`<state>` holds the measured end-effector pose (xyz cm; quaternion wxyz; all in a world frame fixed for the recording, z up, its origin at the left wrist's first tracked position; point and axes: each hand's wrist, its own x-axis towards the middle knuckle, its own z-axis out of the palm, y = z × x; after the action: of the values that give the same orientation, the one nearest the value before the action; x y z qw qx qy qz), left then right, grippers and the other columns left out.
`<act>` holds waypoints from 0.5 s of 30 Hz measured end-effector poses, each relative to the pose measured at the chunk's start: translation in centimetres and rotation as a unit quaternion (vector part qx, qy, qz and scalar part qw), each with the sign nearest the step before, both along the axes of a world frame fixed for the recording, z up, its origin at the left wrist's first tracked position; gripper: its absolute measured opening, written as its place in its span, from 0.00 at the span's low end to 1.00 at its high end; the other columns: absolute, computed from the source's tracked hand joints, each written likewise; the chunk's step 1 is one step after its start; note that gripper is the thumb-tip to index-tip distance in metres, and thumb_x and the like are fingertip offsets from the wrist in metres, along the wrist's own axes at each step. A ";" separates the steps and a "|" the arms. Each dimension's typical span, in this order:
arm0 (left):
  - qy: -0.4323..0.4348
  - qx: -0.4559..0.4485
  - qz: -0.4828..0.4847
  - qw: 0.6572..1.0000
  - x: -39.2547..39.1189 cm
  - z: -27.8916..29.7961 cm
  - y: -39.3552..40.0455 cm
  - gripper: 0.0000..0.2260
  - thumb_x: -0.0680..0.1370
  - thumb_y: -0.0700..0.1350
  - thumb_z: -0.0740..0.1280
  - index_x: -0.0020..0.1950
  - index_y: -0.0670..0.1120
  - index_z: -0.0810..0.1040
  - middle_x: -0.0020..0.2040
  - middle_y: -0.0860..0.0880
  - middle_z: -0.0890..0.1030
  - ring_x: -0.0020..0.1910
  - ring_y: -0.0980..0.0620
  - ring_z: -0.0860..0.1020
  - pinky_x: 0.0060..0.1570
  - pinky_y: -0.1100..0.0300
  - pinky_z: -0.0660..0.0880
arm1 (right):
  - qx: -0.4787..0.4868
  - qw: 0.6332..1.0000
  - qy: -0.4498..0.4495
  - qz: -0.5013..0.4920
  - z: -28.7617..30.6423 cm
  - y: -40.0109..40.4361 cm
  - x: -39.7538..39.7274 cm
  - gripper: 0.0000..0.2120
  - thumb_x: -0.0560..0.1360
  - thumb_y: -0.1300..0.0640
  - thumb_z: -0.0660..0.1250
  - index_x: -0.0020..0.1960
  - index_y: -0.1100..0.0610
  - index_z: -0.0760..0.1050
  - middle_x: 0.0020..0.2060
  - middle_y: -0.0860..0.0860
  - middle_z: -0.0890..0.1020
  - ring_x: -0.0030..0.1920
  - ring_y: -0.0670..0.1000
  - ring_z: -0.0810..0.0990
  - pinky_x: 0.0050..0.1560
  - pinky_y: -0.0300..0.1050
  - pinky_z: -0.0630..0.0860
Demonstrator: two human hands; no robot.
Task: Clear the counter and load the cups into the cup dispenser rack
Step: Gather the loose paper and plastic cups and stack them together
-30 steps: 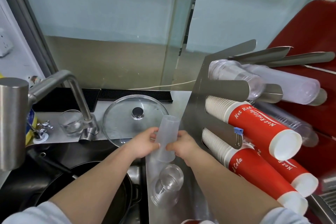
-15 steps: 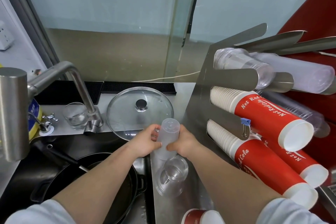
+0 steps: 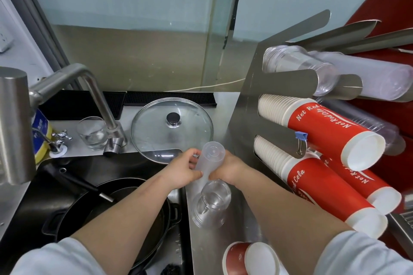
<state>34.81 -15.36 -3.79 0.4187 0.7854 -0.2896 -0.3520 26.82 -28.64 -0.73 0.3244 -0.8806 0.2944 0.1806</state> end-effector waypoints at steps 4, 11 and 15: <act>-0.008 0.019 -0.006 1.000 -0.3 0.2 0.0 0.22 0.74 0.38 0.71 0.65 0.50 0.70 0.49 0.58 0.75 0.51 0.54 0.78 0.40 0.66 0.74 | -0.020 0.999 0.026 0.026 0.8 0.3 -0.1 0.08 0.65 0.49 0.68 0.43 0.50 0.75 0.43 0.49 0.80 0.46 0.50 0.80 0.51 0.46 0.78; -0.064 0.069 -0.003 0.996 -0.2 1.8 0.1 0.21 0.77 0.45 0.68 0.69 0.48 0.70 0.57 0.51 0.76 0.56 0.51 0.77 0.54 0.61 0.70 | 0.008 0.998 0.010 -0.061 3.2 0.2 -1.4 0.16 0.64 0.60 0.73 0.51 0.58 0.79 0.45 0.54 0.82 0.49 0.54 0.82 0.51 0.48 0.79; -0.124 0.105 -0.020 0.986 -0.5 3.6 0.5 0.23 0.77 0.49 0.67 0.72 0.48 0.69 0.64 0.47 0.76 0.62 0.49 0.75 0.61 0.60 0.69 | 0.019 0.996 -0.015 -0.091 4.9 0.5 -2.2 0.23 0.63 0.59 0.75 0.57 0.56 0.76 0.51 0.55 0.81 0.52 0.55 0.81 0.56 0.49 0.78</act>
<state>34.35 -14.90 -0.18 0.2874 0.8568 -0.3163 -0.2886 24.62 -28.16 4.20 0.3601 -0.8467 0.3648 0.1427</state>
